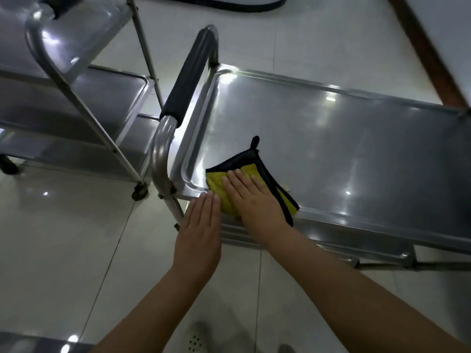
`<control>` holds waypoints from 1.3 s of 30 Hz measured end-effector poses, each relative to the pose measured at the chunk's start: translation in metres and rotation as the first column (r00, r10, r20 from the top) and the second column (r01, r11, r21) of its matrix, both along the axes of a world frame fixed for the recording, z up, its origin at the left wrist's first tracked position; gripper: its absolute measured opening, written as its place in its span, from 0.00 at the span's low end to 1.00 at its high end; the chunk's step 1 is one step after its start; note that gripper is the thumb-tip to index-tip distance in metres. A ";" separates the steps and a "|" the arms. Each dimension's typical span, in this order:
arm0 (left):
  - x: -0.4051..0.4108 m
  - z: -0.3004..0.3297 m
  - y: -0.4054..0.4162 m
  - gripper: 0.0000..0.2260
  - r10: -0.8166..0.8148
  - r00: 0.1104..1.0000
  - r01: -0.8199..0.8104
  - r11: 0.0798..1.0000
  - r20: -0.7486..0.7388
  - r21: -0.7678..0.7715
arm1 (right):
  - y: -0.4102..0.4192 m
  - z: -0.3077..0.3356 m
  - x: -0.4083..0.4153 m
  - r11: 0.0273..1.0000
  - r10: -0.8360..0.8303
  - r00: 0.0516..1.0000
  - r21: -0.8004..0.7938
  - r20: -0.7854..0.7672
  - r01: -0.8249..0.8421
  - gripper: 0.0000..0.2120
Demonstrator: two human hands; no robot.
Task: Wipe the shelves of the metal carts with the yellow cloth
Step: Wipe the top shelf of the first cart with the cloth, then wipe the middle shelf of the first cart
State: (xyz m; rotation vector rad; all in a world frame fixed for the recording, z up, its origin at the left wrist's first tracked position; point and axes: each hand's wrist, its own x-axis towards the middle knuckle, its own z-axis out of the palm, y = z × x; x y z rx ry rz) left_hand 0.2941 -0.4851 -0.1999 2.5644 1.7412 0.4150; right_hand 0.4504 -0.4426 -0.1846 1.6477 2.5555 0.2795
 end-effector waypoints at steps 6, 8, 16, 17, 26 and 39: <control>0.065 -0.014 -0.025 0.31 -0.023 1.000 0.022 0.999 0.008 0.026 | -0.034 -0.012 0.092 0.991 -0.043 0.995 0.118 -0.095 0.055 0.42; 0.097 -0.010 -0.034 0.31 -0.068 0.997 0.068 0.997 -0.024 0.021 | -0.052 -0.012 0.136 0.987 -0.054 0.993 0.144 -0.101 0.069 0.42; 0.270 0.012 -0.073 0.36 -0.251 0.964 0.247 0.968 -0.089 -0.047 | -0.129 -0.017 0.329 0.960 -0.236 0.964 0.125 -0.123 0.251 0.46; 0.292 0.012 -0.078 0.36 -0.265 0.960 0.261 0.964 -0.096 -0.047 | -0.139 -0.017 0.352 0.954 -0.259 0.958 0.121 -0.120 0.273 0.46; 0.435 0.012 -0.117 0.40 -0.353 0.932 0.349 0.935 -0.085 -0.055 | -0.203 -0.017 0.499 0.903 -0.361 0.916 0.181 -0.178 0.391 0.43; 0.459 -0.006 -0.144 0.17 -0.552 0.800 0.579 0.813 0.235 -0.061 | -0.256 -0.032 0.489 0.774 -0.453 0.669 0.113 -0.589 0.623 0.33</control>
